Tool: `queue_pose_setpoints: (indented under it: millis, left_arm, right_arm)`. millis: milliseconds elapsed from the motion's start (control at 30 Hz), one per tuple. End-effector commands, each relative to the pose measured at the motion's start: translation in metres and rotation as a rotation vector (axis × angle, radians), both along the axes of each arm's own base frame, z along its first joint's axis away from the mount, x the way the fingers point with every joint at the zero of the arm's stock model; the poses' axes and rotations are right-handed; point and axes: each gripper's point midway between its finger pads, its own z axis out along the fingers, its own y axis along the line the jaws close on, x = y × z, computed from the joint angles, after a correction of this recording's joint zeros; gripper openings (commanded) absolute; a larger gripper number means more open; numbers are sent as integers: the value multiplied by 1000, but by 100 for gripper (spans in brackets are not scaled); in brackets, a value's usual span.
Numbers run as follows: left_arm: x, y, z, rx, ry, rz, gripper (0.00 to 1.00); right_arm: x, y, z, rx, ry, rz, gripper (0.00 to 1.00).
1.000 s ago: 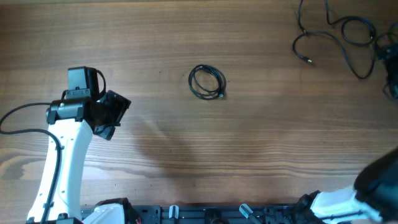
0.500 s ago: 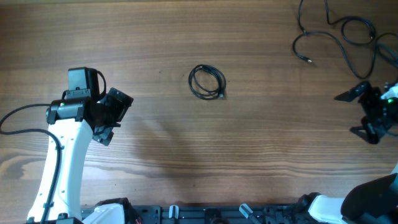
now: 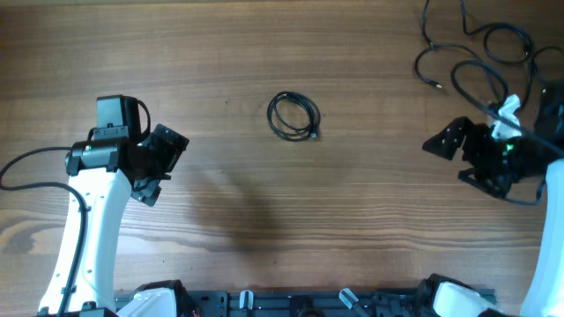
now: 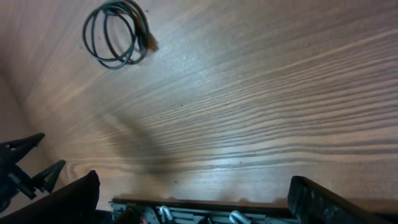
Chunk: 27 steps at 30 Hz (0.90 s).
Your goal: Untangle cables
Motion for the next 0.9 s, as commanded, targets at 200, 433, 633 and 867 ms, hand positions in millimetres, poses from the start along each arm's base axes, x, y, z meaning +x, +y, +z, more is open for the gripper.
queue_pose_setpoints:
  millis: [200,433,633,867]
  left_arm:
    - [-1,-2,-3,-9,9,-6,100]
    - [-1,-2,-3,-9,9,-6,100]
    - [-1,-2,-3,-9,9,-6,100]
    - [-1,-2,-3,-9,9,-6,100]
  right_arm:
    - [-29,48,41,-35,-247,260,100]
    - [-35,67,29,-112,-265,404,100]
    - [-33,76,24,-57,-273,418,100]
    - [-37,98,39,43,-398,575,100]
